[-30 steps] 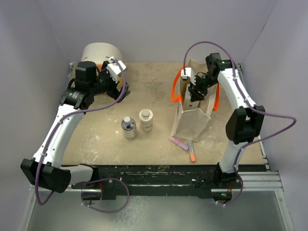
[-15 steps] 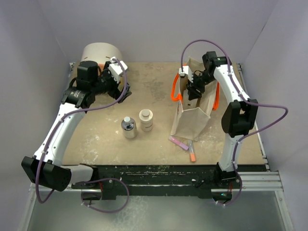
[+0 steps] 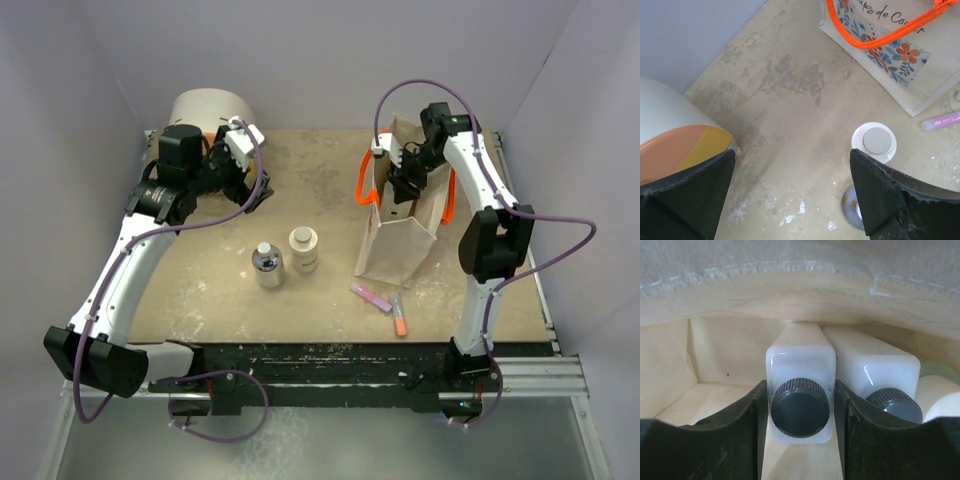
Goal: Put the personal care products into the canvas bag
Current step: Place the care product in the canvas bag.
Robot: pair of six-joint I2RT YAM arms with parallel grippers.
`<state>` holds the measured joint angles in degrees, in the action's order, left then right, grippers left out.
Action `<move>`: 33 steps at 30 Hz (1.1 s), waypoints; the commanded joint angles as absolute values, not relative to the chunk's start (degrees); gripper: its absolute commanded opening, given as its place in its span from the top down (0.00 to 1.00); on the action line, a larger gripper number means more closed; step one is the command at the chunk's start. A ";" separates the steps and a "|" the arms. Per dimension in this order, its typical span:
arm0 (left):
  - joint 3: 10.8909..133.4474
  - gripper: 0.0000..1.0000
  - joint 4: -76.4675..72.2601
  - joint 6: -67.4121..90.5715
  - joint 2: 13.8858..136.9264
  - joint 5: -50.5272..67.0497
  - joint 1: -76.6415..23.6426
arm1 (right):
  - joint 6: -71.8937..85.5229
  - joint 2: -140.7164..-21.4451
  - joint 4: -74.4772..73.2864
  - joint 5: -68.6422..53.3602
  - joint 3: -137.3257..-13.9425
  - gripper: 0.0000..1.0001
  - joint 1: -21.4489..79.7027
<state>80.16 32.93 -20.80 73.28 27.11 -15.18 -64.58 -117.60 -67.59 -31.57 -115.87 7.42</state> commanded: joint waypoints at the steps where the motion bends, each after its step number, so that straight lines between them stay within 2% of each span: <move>1: 82.64 0.01 32.75 -21.70 72.69 28.67 -15.44 | -64.32 -115.14 -60.59 -27.78 -119.27 0.65 6.73; 7: 82.59 0.01 32.82 -21.88 72.55 28.72 -15.44 | -63.58 -114.60 -60.01 -26.80 -119.26 0.52 6.75; 11: 82.59 0.01 32.98 -21.97 72.29 28.71 -15.47 | -63.17 -114.45 -59.99 -26.37 -119.51 0.48 6.75; 33: 82.69 0.01 33.71 -22.59 71.39 28.54 -15.46 | -60.97 -112.00 -56.08 -23.16 -119.79 0.41 6.74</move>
<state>80.16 34.50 -21.69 73.10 27.29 -15.18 -60.86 -114.21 -61.39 -26.28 -117.54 7.42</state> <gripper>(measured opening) 0.992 0.587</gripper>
